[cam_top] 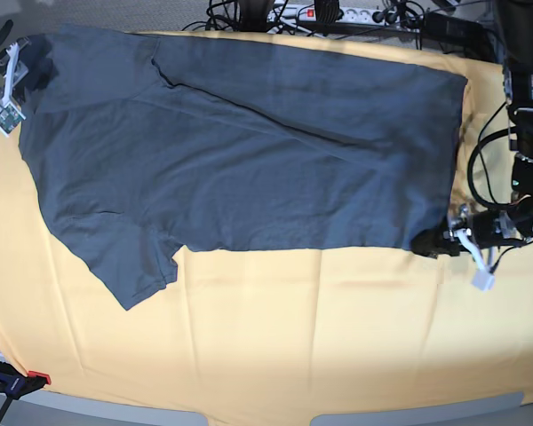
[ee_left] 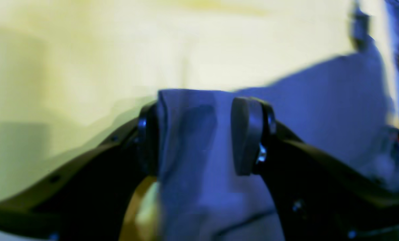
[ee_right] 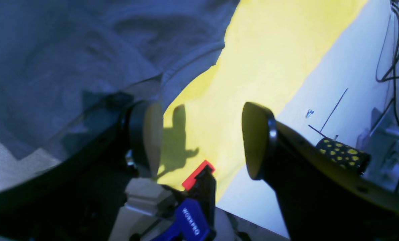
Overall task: Fold the T-shirt properly
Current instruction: 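Move both grippers around to the shirt's opposite long edge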
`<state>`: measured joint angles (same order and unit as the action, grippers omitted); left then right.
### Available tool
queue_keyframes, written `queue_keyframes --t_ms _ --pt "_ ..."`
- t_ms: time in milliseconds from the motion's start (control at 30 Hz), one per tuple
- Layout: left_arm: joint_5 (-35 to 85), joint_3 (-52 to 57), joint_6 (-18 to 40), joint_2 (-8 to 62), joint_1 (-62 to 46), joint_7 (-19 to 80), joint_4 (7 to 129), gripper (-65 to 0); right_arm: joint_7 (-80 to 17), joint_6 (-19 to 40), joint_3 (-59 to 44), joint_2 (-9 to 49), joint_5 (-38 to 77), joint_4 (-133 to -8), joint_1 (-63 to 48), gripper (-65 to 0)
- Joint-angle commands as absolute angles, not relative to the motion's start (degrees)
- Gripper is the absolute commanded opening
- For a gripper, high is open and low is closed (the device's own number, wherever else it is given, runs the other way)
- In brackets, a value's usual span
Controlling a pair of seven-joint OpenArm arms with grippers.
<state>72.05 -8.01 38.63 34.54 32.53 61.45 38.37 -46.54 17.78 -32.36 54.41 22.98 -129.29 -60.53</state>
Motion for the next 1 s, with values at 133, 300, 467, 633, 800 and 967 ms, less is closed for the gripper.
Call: queue_keyframes --t_ms 133,300,467,633,800,967 --pt "74.02 -8.23 39.03 34.52 33.28 67.83 38.61 -34.1 -43.86 14.17 -33.06 54.92 22.72 -129.93 -56.21 -26.0" --pt "73.71 -8.23 39.0 35.62 33.36 66.08 38.61 -65.0 -38.79 11.14 -33.04 50.26 25.04 -127.87 -45.06 -26.0" --pt "73.58 -8.21 39.03 35.57 33.41 64.62 38.61 -65.0 -32.73 16.93 -32.99 42.15 31.99 -116.29 -28.18 -26.0" --pt "73.58 -8.21 39.0 35.57 33.36 64.51 38.61 -65.0 -38.2 24.67 -32.77 36.23 42.02 -96.6 -10.87 -26.0" --pt "73.58 -8.21 39.03 35.55 33.36 64.31 38.61 -65.0 -47.57 30.48 -29.15 34.35 53.25 -74.72 4.36 -26.0" --pt "73.58 -8.21 39.03 35.55 33.36 64.34 38.61 -65.0 -49.15 34.7 -22.5 34.3 54.0 -55.68 16.03 -26.0"
